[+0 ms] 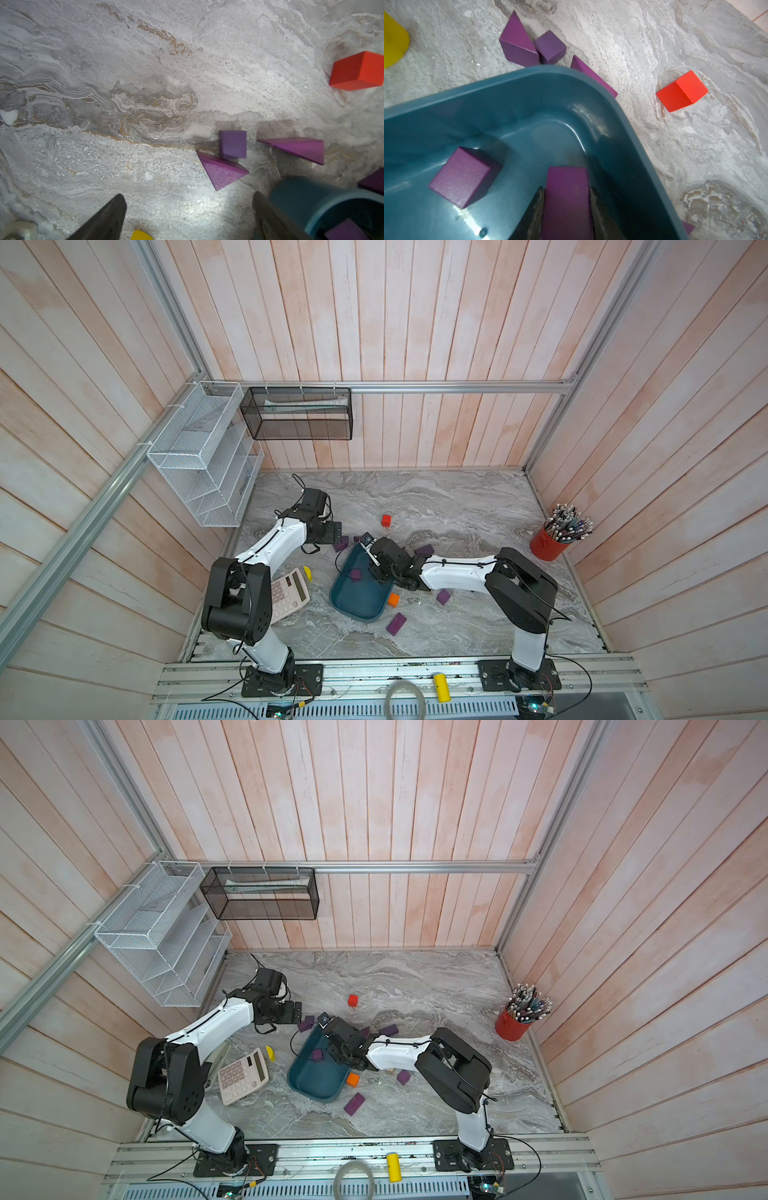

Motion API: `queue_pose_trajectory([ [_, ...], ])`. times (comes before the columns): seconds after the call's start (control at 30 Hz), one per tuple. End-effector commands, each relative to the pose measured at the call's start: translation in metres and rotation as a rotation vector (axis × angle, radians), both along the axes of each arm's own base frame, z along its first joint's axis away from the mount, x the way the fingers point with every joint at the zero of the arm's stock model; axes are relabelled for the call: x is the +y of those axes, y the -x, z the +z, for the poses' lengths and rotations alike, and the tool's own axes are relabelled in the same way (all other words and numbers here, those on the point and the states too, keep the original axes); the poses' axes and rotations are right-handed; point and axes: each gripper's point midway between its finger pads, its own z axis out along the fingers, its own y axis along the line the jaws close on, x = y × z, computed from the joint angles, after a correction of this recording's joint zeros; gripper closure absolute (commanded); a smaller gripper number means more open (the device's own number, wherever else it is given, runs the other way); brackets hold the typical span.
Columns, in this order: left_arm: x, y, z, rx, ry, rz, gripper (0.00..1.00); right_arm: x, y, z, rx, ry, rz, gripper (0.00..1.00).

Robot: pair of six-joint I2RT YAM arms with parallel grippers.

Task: Pick purple bricks into the storage bin
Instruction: Place the building block in the storage box.

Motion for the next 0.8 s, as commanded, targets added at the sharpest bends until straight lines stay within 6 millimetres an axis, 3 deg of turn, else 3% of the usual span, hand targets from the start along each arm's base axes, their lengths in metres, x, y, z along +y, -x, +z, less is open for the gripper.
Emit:
queue_pose_trajectory([
  [0.0,0.001,-0.004,0.003,-0.002,0.004,0.012,0.04,0.002,-0.008,-0.003,-0.049,0.056,0.021,0.78],
  [0.4,-0.001,-0.004,0.000,0.008,0.008,0.002,0.04,-0.010,-0.024,-0.011,-0.065,0.093,0.061,0.75],
  [0.77,-0.002,-0.005,-0.001,0.012,0.006,-0.002,0.04,-0.002,-0.016,-0.011,-0.023,0.050,0.109,0.58],
])
